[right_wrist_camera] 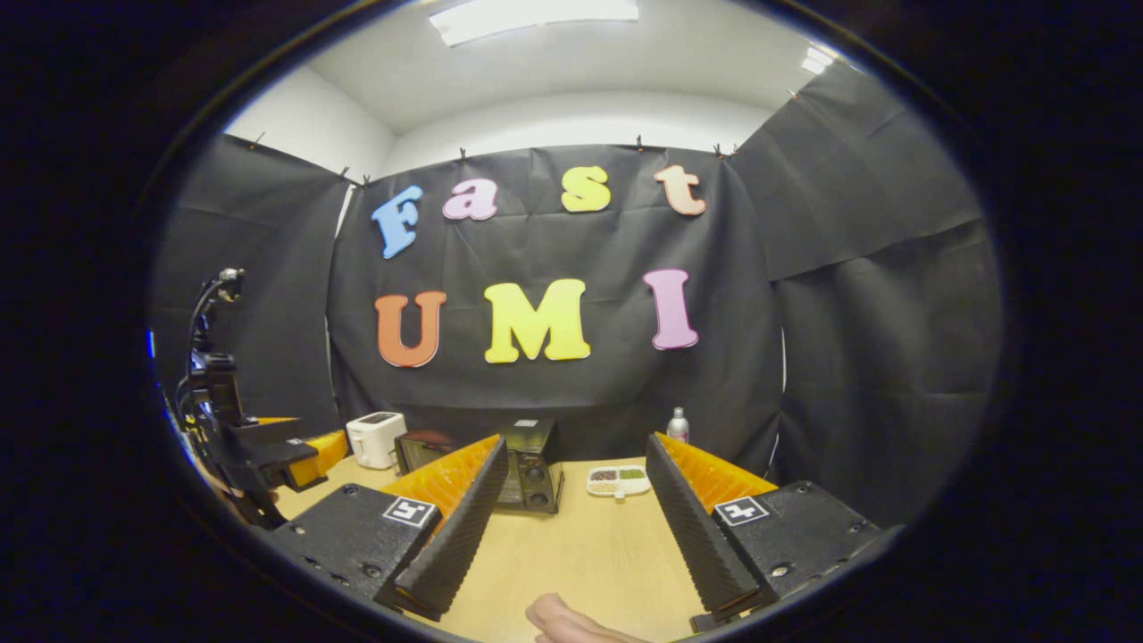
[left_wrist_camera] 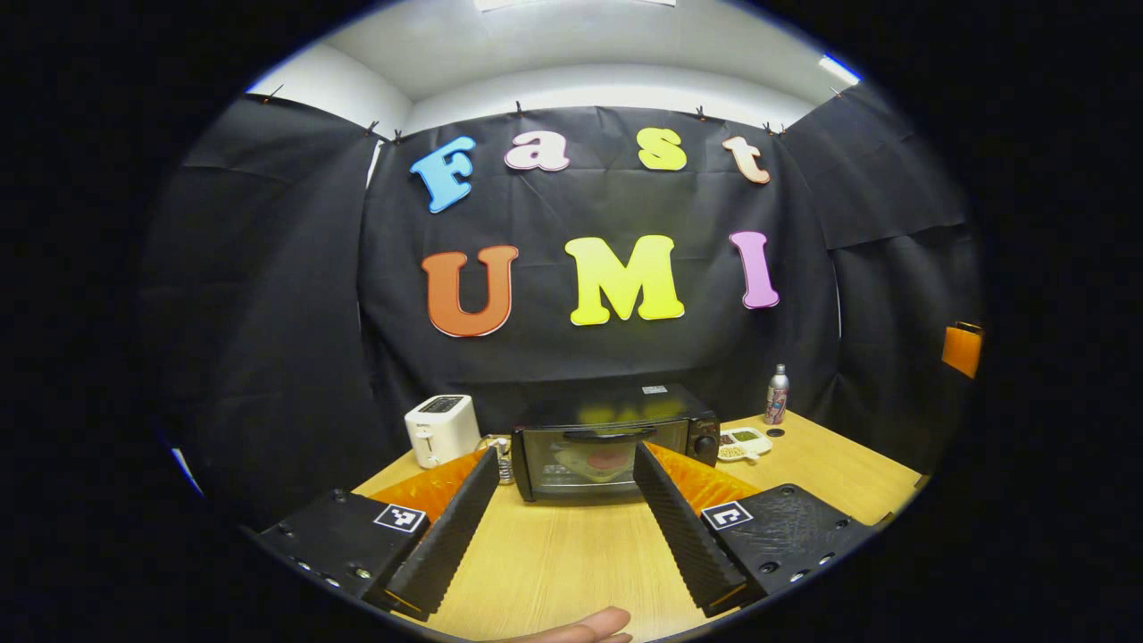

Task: Open the electric oven with the left hand, put the food in, and close the electric oven.

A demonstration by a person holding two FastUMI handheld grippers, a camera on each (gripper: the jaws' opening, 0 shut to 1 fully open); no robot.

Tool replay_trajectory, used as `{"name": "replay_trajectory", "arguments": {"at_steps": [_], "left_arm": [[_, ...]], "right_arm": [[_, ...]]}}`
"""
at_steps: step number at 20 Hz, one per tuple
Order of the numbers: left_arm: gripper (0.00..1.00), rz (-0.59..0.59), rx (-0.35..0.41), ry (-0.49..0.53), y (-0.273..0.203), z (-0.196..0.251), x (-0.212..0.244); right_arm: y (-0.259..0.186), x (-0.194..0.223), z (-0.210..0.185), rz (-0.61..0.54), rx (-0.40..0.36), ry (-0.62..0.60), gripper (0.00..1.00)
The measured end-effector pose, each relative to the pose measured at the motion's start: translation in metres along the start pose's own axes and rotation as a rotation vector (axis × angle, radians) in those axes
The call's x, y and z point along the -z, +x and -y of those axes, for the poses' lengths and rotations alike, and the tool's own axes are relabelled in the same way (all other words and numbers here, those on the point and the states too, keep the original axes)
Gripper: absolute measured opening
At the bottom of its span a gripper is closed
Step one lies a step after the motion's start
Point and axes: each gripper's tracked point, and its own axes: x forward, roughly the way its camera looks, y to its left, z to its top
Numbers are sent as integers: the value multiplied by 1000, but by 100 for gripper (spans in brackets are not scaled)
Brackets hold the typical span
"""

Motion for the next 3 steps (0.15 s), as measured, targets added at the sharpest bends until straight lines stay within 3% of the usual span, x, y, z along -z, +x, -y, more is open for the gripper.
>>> {"name": "replay_trajectory", "arguments": {"at_steps": [2,3], "left_arm": [[96,6,-6,-22,-20,-8,-8],[89,3,-7,-32,-30,-10,-9]], "right_arm": [[-6,-13,1,27,22,-26,96],[-8,-17,0,42,32,-34,96]]}}
